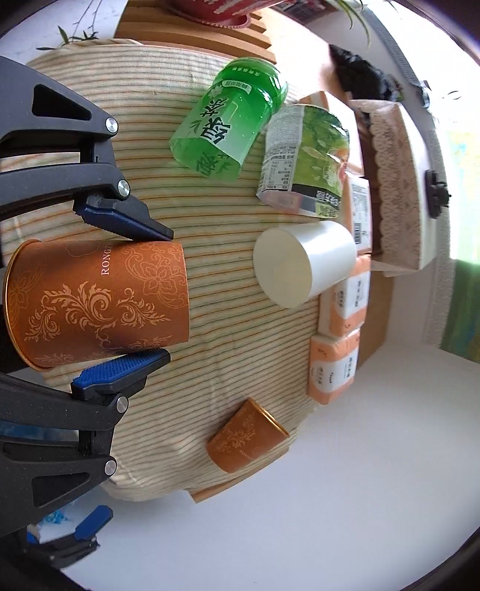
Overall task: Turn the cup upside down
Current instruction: 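Lift the orange cup with the left gripper and rotate it rim upward, then lower the cup onto the tablecloth and open the left gripper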
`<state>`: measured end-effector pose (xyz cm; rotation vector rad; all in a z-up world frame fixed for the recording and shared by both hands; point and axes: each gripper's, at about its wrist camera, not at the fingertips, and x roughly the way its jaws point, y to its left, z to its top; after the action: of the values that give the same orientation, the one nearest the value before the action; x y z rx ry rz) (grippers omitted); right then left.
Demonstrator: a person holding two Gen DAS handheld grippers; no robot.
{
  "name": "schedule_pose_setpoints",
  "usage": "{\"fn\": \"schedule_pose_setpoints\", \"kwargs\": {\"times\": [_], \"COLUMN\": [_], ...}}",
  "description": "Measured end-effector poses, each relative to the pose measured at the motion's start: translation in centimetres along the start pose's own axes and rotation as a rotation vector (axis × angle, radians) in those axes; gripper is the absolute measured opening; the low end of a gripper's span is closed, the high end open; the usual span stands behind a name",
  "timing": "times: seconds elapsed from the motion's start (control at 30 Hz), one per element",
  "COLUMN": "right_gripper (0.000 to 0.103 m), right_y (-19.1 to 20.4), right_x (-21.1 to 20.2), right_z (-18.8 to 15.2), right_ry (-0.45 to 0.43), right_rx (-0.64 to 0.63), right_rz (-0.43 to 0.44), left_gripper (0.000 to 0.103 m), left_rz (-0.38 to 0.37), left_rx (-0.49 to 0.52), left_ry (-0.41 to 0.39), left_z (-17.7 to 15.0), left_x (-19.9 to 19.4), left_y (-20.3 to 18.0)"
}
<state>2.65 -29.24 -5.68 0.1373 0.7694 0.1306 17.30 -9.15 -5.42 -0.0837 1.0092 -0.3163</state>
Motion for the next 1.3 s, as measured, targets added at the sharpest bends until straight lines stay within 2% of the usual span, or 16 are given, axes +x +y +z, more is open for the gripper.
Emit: {"fn": "schedule_pose_setpoints", "kwargs": {"times": [0.13,0.33,0.53,0.77,1.3], "right_gripper": [0.068,0.068,0.068,0.068,0.068], "right_y": [0.2,0.4,0.8,1.5,2.2], "right_x": [-0.1,-0.1,-0.3,-1.1,-1.0], "right_z": [-0.2,-0.4,-0.5,-0.5,-0.3], "right_ry": [-0.003,-0.014,-0.047,-0.115,-0.126], "right_rx": [-0.005,0.000,-0.015,-0.040,-0.045], "right_rz": [-0.017,-0.044,-0.106,-0.173,-0.183], "left_gripper": [0.062,0.062,0.062,0.062,0.062], "left_rz": [0.011,0.086,0.096,0.096,0.056], "left_rx": [-0.019,-0.010,0.000,0.008,0.029], "left_ry": [-0.109,-0.330,-0.442,-0.453,-0.437], "left_z": [-0.6,-1.8,-2.3,-3.2,-4.7], "left_x": [-0.2,-0.8,-0.5,0.0,0.1], "left_y": [-0.3,-1.6,-2.4,-2.5,-2.6]}}
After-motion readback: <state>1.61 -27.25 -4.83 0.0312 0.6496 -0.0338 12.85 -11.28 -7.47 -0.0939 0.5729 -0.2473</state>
